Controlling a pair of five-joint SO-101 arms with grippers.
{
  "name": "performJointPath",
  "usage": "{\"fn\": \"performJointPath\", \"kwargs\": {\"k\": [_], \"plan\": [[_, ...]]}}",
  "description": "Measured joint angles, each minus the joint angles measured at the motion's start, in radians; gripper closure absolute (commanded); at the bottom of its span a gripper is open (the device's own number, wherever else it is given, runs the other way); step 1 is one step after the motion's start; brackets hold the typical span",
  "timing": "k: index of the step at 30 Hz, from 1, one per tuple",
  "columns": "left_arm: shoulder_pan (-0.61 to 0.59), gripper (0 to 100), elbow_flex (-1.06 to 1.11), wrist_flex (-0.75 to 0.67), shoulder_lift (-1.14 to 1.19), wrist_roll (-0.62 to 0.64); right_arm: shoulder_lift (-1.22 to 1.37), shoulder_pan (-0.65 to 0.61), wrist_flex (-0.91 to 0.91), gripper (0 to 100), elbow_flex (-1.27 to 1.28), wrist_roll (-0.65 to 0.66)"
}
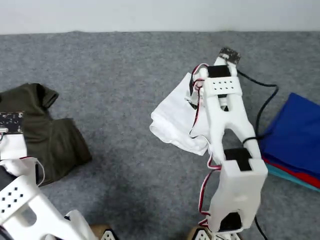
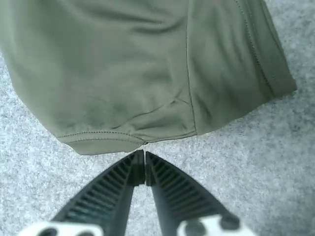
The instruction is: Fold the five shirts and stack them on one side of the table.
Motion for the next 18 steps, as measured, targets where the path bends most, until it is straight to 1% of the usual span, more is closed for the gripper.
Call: {"fn": "performJointPath", "kwargs": {"k": [6,9,10,12,18], "plan": [[0.0,98,0.0,0.0,0.0,-0.038,0.175,-0.005,-0.143,56.0,0.0,-0.051],[0.0,98,0.0,0.0,0.0,-0.048,0.236,-0.005,-0.169,56.6,-0.008,-0.052],[0.0,98,0.0,0.0,0.0,-0.049,0.247,-0.006,-0.169,58.5,-0.02,-0.052],[0.0,98,0.0,0.0,0.0,-0.051,0.261,-0.006,-0.166,65.9,-0.023,-0.055],[0.0,98,0.0,0.0,0.0,-0.054,0.265,0.015,-0.11,99.2,-0.051,-0.049]]}}
